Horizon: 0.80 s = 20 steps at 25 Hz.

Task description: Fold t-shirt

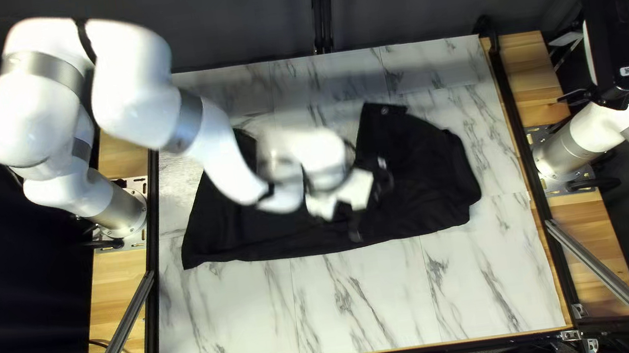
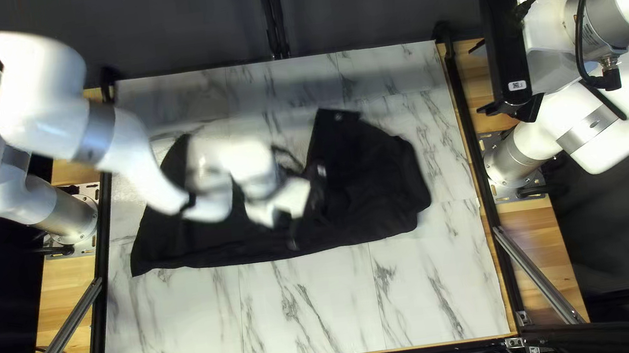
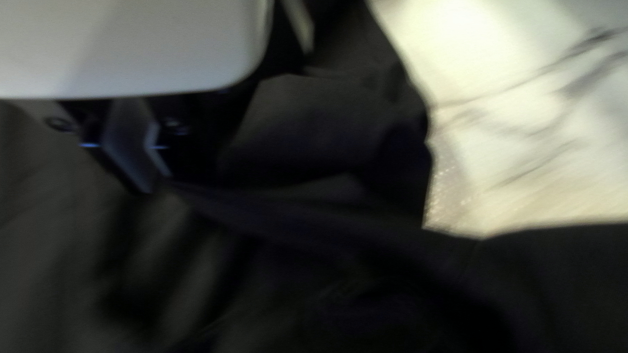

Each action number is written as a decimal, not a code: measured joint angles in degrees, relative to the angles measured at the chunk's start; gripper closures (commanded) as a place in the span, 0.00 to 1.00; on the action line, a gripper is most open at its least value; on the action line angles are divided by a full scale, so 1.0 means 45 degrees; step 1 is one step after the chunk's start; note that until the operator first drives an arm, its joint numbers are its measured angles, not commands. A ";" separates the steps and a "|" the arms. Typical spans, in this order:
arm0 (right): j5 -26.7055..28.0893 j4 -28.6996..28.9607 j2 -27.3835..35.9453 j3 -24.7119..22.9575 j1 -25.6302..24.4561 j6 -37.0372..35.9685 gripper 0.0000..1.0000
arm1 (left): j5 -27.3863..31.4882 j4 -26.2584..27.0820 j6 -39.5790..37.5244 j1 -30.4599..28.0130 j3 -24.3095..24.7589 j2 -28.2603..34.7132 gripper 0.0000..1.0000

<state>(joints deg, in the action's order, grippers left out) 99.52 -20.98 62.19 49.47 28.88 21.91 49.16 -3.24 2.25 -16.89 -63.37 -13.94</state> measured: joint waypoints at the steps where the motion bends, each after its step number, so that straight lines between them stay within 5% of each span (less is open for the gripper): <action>1: 0.0000 0.0000 0.0000 0.0000 0.0000 0.0000 0.00 | 0.0155 -0.0178 -0.0077 0.0050 0.0306 0.0479 0.00; 10: 0.0000 0.0000 0.0000 0.0000 0.0000 0.0000 0.00 | -0.1533 -0.0325 0.2654 0.3387 0.4825 0.4049 0.00; 20: 0.0000 0.0000 0.0000 0.0000 0.0000 0.0000 0.00 | -0.2197 0.1315 0.7703 0.4891 0.5293 0.3772 0.00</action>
<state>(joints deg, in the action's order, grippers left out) 99.52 -20.98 62.19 49.47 28.88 21.91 39.28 2.68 36.91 5.12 -39.55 3.04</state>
